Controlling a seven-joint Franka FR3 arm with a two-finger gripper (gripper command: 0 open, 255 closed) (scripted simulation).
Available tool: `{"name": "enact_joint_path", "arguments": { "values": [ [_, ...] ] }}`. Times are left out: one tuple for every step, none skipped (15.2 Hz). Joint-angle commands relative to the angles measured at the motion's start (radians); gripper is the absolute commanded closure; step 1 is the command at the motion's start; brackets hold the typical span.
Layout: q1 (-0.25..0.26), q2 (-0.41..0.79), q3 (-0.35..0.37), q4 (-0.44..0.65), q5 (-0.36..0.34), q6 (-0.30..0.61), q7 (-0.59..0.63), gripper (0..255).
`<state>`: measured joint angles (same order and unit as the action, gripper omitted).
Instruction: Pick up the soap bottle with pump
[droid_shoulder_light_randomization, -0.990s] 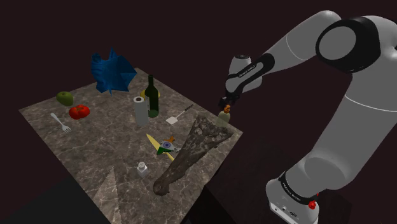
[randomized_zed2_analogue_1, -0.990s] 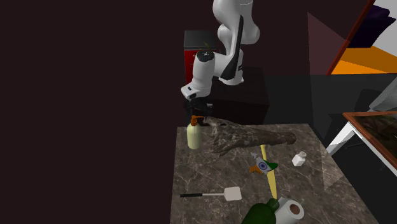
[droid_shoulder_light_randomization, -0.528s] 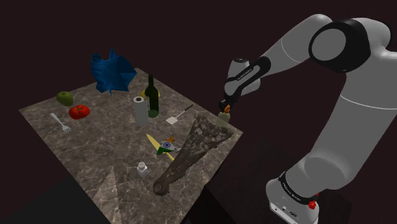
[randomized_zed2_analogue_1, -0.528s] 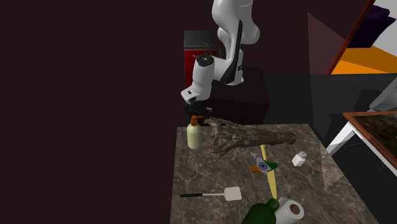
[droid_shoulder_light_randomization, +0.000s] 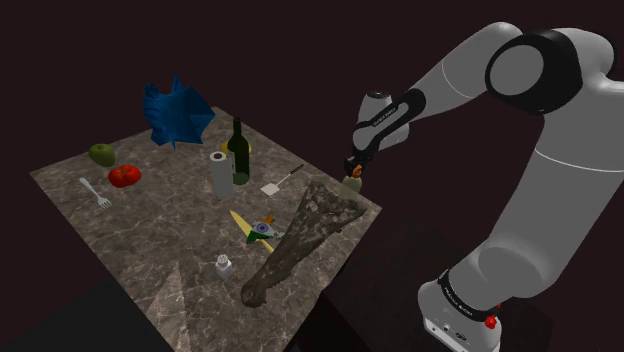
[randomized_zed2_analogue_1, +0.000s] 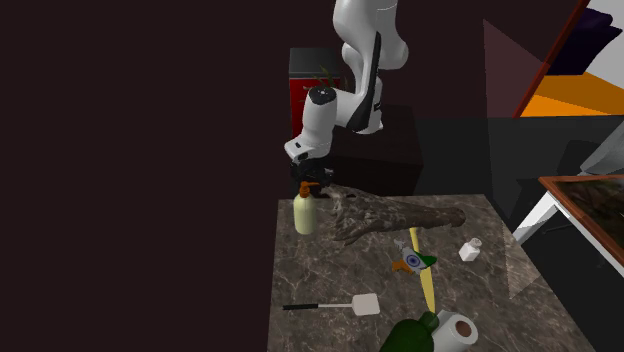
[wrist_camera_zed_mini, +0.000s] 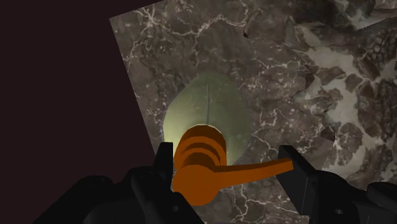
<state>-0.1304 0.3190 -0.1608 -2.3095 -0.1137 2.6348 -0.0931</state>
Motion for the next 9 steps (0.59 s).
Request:
{"name": "enact_joint_path", "arguments": {
  "values": [
    [0.001, -0.013, -0.001, -0.002, -0.001, -0.012, 0.000, 255],
    [0.002, -0.026, -0.001, -0.003, -0.002, -0.024, -0.001, 255],
    [0.003, -0.038, -0.002, -0.003, -0.003, -0.036, -0.001, 255],
    [0.003, -0.050, -0.003, -0.003, -0.004, -0.048, -0.001, 255],
    [0.004, -0.062, -0.003, -0.003, -0.005, -0.061, -0.002, 255],
    [0.005, -0.074, -0.004, -0.002, -0.006, -0.073, -0.002, 255],
    [0.005, -0.086, -0.004, -0.002, -0.007, -0.085, -0.002, 255],
    [0.006, -0.097, -0.005, -0.001, -0.008, -0.098, -0.003, 255],
    [0.006, -0.109, -0.005, 0.000, -0.009, -0.110, -0.003, 255]
  ]
}}
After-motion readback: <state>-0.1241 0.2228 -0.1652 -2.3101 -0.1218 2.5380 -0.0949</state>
